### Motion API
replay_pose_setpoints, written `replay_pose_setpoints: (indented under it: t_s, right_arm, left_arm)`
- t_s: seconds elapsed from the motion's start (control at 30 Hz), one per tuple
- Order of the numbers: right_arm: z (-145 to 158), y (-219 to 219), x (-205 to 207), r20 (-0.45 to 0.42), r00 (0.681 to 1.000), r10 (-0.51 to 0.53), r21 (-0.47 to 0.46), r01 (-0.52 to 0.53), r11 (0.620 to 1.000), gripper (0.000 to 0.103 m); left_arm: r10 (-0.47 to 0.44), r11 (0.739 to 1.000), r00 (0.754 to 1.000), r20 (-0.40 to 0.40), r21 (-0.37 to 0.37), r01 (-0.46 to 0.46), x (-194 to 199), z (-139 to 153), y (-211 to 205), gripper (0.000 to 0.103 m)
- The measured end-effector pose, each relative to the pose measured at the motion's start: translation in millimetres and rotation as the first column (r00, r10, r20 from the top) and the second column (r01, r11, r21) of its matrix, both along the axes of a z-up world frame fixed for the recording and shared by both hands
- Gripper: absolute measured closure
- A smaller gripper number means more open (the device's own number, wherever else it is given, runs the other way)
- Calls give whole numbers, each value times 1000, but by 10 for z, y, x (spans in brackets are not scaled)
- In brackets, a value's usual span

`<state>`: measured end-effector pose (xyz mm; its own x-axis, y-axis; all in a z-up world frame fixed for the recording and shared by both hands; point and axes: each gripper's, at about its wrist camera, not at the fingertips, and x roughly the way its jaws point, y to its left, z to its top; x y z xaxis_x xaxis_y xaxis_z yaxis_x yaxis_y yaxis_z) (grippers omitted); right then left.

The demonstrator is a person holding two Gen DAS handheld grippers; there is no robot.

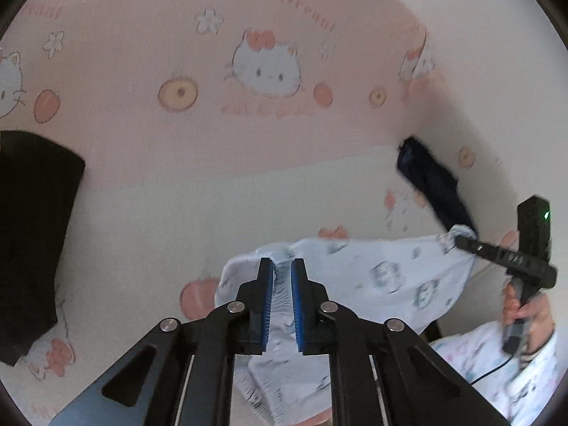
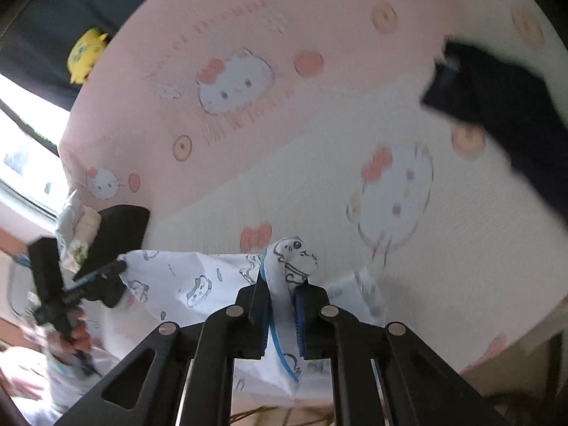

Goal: Fold clothes

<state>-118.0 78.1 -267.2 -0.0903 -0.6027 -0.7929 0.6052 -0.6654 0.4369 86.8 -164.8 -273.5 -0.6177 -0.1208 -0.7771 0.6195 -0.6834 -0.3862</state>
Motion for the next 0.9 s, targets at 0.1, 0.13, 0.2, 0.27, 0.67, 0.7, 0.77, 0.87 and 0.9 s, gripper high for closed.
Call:
replay_pose_setpoints:
  t_s: [0.1, 0.13, 0.2, 0.27, 0.67, 0.7, 0.77, 0.87, 0.9]
  right_arm:
    - [118, -153, -70, -35, 999, 31, 26, -30, 999, 93]
    - [134, -199, -100, -51, 998, 42, 42, -40, 998, 93]
    - [146, -303, -151, -72, 996, 52, 78, -46, 996, 93]
    - [155, -363, -217, -65, 996, 63, 96, -57, 994, 93]
    - [-88, -492, -442, -60, 997, 46, 130, -38, 991, 93]
    - [-122, -499, -467, -54, 998, 44, 134, -36, 990, 93]
    - [-196, -520, -513, -45, 998, 44, 148, -37, 988, 93]
    - [-286, -553, -572, -30, 998, 49, 156, -44, 987, 93]
    - [-314, -564, -591, -27, 998, 51, 160, -46, 986, 93]
  left_arm:
    - [7, 1000, 1000, -27, -5, -7, -25, 111, -99, 94]
    - [9, 1000, 1000, -25, -12, -9, -24, 135, -129, 94]
    - [12, 1000, 1000, -17, 7, -12, -53, 134, -206, 94]
    - [-22, 998, 1000, -5, 63, 22, -73, 72, -258, 94]
    - [86, 907, 996, 5, 413, -80, -88, -676, -618, 39]
    - [96, 899, 995, 0, 428, -87, -122, -735, -636, 39]
    - [110, 883, 994, -16, 461, -90, -185, -817, -657, 39]
    - [104, 863, 995, -7, 498, -87, -308, -937, -701, 39]
    - [99, 858, 995, 2, 507, -86, -350, -974, -714, 39]
